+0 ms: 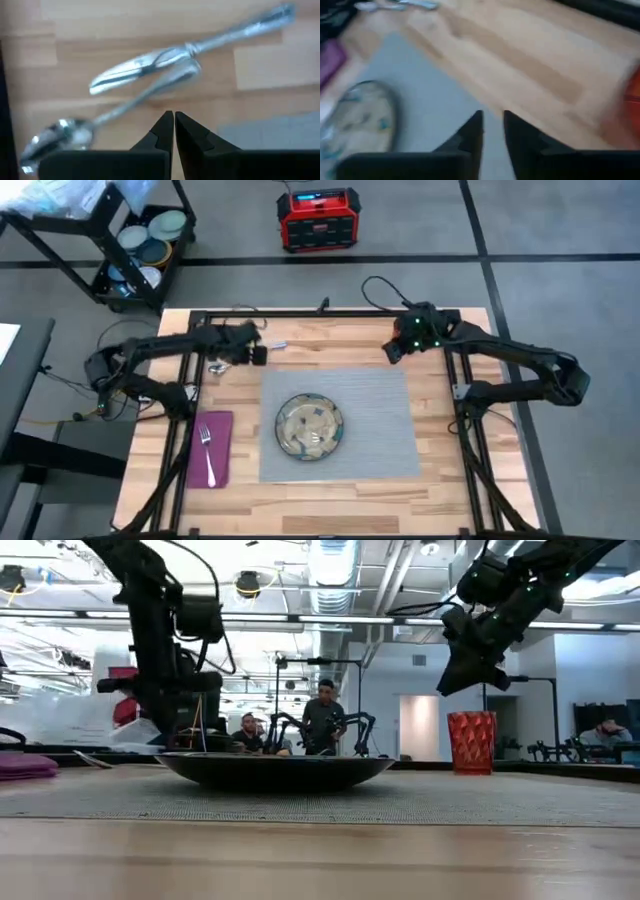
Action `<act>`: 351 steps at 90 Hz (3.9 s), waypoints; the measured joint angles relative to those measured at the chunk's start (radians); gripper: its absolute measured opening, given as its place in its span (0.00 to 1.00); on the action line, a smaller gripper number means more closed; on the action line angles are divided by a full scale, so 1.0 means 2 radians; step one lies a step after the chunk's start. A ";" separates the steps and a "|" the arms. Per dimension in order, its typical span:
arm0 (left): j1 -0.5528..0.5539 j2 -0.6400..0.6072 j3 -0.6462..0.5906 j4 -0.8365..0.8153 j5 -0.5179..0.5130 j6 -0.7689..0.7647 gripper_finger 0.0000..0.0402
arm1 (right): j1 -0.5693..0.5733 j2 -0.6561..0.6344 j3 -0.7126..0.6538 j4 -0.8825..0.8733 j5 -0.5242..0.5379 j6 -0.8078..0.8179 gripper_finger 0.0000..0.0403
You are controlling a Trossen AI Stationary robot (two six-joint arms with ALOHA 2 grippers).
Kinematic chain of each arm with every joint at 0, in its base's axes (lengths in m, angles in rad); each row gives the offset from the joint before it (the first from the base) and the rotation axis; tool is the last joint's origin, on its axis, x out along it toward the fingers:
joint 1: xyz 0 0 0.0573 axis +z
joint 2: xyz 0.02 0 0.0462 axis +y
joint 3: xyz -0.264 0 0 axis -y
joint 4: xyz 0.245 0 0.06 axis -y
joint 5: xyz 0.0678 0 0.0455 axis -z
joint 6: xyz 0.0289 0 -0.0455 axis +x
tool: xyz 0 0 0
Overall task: Set table place
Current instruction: Move the silver knife beside the white floral patterned plate on the gray placemat
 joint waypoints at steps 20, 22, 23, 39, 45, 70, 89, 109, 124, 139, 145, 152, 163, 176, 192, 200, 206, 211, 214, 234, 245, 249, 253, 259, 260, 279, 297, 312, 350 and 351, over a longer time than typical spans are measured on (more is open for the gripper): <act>0.080 0.014 0.000 0.036 0.012 0.095 0.00 | 0.028 0.063 0.058 -0.007 0.001 0.013 0.01; 0.086 0.018 0.000 0.036 0.012 0.105 0.00 | 0.031 0.068 0.065 -0.007 0.006 0.019 0.00; 0.088 0.021 0.000 0.037 0.012 0.109 0.00 | 0.032 0.070 0.068 -0.007 0.008 0.022 0.00; 0.112 0.082 0.000 0.068 0.028 0.186 0.00 | 0.047 0.087 0.112 -0.005 0.031 0.034 0.00; 0.115 0.107 0.000 0.085 0.028 0.209 0.00 | 0.048 0.091 0.121 -0.013 0.041 0.035 0.00; 0.113 0.160 0.021 0.081 0.019 0.274 0.00 | 0.048 0.090 0.123 -0.053 0.067 0.047 0.00; 0.115 0.165 0.045 0.113 0.022 0.309 0.00 | 0.048 0.090 0.123 -0.056 0.075 0.048 0.00; 0.111 0.178 0.045 0.049 0.288 0.370 0.00 | 0.049 0.090 0.123 -0.077 0.076 0.048 0.00; 0.107 0.130 0.048 0.137 0.271 0.324 0.00 | 0.049 0.090 0.122 -0.084 0.077 0.048 0.00; 0.108 0.110 0.047 0.167 0.260 0.299 0.00 | 0.049 0.090 0.122 -0.084 0.078 0.048 0.00; 0.108 0.111 0.047 0.154 0.258 0.297 0.00 | 0.049 0.090 0.122 -0.084 0.078 0.047 0.00; 0.102 0.111 0.047 0.148 0.255 0.303 0.00 | 0.049 0.090 0.122 -0.083 0.077 0.045 0.00; 0.090 0.111 0.047 0.148 0.270 0.308 0.00 | 0.049 0.090 0.122 -0.084 0.077 0.043 0.00; 0.062 0.124 0.047 0.142 0.286 0.313 0.00 | 0.049 0.090 0.122 -0.084 0.077 0.043 0.00; 0.025 0.148 0.047 0.102 0.283 0.316 0.00 | 0.055 0.090 0.122 -0.090 0.077 0.043 0.00; 0.006 0.152 0.046 0.093 0.256 0.316 0.00 | 0.060 0.090 0.122 -0.090 0.077 0.043 0.00; -0.002 0.152 0.047 0.094 0.233 0.314 0.00 | 0.062 0.090 0.122 -0.090 0.077 0.042 0.00; -0.006 0.153 0.046 0.094 0.228 0.313 0.00 | 0.063 0.090 0.122 -0.090 0.077 0.041 0.00; -0.009 0.154 0.047 0.095 0.226 0.313 0.00 | 0.063 0.090 0.122 -0.090 0.077 0.041 0.00; -0.019 0.156 0.046 0.091 0.205 0.303 0.00 | 0.063 0.090 0.122 -0.094 0.078 0.031 0.00; -0.022 0.156 0.040 0.093 0.209 0.302 0.00 | 0.063 0.090 0.122 -0.099 0.085 0.030 0.00; -0.021 0.156 0.039 0.094 0.209 0.299 0.00 | 0.063 0.090 0.122 -0.099 0.088 0.030 0.00; -0.021 0.156 0.039 0.094 0.209 0.297 0.00 | 0.063 0.090 0.122 -0.099 0.089 0.030 0.00; -0.023 0.156 0.038 0.095 0.211 0.299 0.00 | 0.063 0.090 0.122 -0.099 0.089 0.029 0.00; -0.023 0.156 0.038 0.096 0.213 0.300 0.00 | 0.063 0.090 0.122 -0.099 0.089 0.029 0.00; -0.032 0.171 0.038 0.119 0.263 0.304 0.00 | 0.063 0.090 0.122 -0.099 0.089 0.028 0.00; -0.047 0.194 0.041 0.168 0.312 0.309 0.00 | 0.065 0.090 0.122 -0.099 0.089 0.029 0.00; -0.043 0.196 0.073 0.209 0.289 0.305 0.00 | 0.065 0.090 0.122 -0.098 0.089 0.030 0.00; -0.046 0.260 0.142 0.163 0.295 0.340 0.00 | 0.071 0.090 0.123 -0.098 0.089 0.034 0.00; -0.046 0.261 0.143 0.162 0.295 0.340 0.00 | 0.071 0.090 0.123 -0.099 0.089 0.034 0.00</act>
